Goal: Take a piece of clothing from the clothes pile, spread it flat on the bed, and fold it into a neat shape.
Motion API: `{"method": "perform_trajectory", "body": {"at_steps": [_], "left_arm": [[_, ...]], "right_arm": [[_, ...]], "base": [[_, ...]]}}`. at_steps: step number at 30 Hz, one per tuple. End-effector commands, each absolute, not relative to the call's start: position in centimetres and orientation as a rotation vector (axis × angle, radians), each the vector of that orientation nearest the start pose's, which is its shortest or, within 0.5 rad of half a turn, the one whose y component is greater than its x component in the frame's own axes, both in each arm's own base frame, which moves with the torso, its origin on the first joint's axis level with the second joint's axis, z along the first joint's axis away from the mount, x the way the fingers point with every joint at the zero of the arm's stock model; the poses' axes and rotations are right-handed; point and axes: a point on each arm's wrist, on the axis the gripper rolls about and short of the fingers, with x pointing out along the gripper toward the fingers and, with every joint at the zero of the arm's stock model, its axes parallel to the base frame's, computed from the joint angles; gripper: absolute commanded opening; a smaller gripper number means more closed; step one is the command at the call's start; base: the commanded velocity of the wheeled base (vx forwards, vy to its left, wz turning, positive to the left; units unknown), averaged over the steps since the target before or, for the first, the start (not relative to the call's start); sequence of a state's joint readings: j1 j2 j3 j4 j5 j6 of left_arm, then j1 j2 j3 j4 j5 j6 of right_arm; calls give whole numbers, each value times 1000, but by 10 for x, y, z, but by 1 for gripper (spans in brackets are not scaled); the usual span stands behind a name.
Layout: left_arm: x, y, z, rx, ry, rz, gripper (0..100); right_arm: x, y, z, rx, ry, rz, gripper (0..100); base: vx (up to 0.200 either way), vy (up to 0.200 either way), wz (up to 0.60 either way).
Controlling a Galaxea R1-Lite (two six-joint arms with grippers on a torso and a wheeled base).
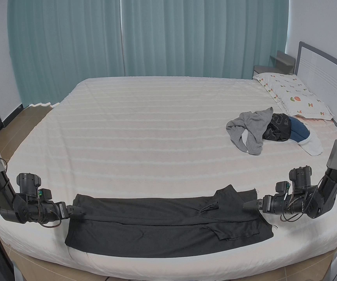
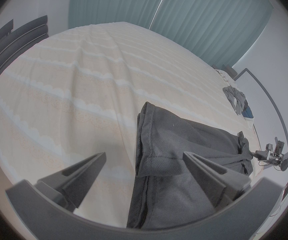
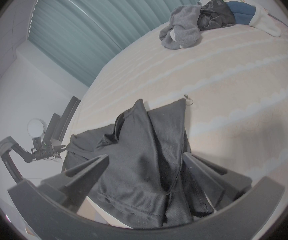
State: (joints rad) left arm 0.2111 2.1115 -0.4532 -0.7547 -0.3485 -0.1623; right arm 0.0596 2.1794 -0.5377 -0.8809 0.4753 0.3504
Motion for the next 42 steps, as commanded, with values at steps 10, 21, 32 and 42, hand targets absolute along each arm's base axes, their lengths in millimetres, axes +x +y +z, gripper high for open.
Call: {"method": "perform_trajectory", "body": {"at_steps": [10, 21, 32, 42], "left_arm": [[329, 52, 11, -678, 750, 36, 100], [353, 37, -11, -713, 784, 32, 100], [356, 36, -19, -688, 779, 93, 0], [358, 42, -13, -756, 720, 178, 0]], "right_arm": [[343, 25, -3, 674, 799, 287, 100], [355, 6, -20, 845, 820, 236, 100], [356, 11, -22, 832, 822, 237, 100], [368, 18, -17, 807, 781, 232, 100]], "base": [[0, 0, 0], [0, 0, 0], [0, 0, 0], [0, 0, 0]]}}
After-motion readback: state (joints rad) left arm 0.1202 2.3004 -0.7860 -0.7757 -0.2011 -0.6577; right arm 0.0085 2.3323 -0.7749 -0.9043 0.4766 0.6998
